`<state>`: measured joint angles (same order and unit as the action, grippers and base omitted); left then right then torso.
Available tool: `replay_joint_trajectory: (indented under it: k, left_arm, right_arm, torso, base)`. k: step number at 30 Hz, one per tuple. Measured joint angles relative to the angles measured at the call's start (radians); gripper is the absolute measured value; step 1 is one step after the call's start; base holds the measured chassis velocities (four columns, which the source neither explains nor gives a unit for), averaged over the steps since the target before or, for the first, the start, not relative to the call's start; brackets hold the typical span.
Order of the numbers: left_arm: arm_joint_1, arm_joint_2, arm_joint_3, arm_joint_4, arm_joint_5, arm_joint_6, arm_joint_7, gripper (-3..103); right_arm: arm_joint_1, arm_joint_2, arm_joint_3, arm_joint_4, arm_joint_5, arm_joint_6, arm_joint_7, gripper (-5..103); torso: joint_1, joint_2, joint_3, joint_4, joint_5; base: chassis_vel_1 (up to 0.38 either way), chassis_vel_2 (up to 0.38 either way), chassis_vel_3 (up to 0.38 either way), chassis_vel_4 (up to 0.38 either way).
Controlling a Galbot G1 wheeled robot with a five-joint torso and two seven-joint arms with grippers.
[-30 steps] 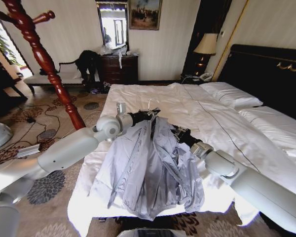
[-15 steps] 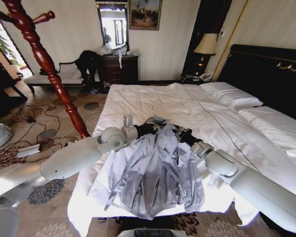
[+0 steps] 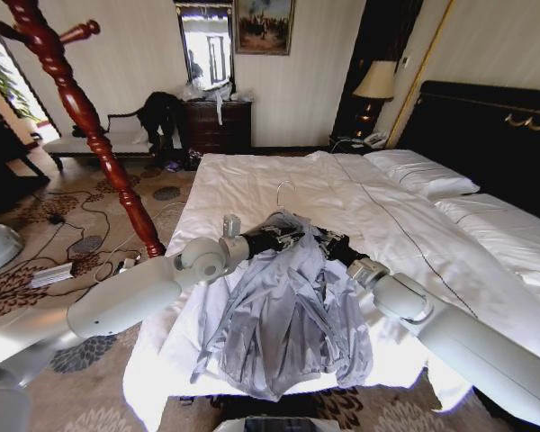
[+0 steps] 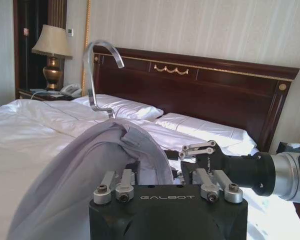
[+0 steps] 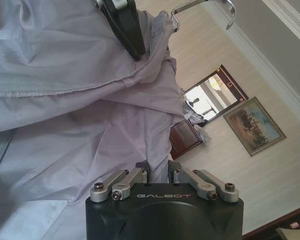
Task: Pick up the clothes from the bed and hang them on the clothes hanger.
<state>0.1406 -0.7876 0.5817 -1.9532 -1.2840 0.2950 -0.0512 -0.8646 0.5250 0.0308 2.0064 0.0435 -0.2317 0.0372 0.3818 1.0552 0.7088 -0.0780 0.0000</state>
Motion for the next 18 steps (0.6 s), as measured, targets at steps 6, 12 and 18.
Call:
replay_joint_trajectory:
  k: [6, 12, 18]
  left_arm:
    - [0.030, 0.048, -0.031, -0.048, 0.016, 0.009, 0.001, 71]
    - [0.109, 0.135, -0.090, -0.137, 0.059, 0.010, 0.013, 92]
    - [0.385, 0.306, -0.320, -0.268, 0.172, -0.010, 0.077, 100]
  right_arm:
    - [0.000, 0.003, 0.000, -0.005, -0.002, 0.002, 0.001, 18]
    - [-0.012, 0.006, 0.013, -0.003, -0.011, 0.010, 0.007, 18]
    - [-0.026, 0.014, 0.041, -0.003, -0.094, 0.064, 0.019, 18]
  torso:
    - [0.000, 0.000, 0.000, 0.0001, -0.0002]
    - [0.000, 0.000, 0.000, -0.0001, -0.0001]
    - [0.000, 0.000, 0.000, 0.0004, -0.0005]
  base:
    - [0.000, 0.000, 0.000, 0.000]
    - [0.000, 0.000, 0.000, 0.000]
    - [0.000, 0.000, 0.000, 0.000]
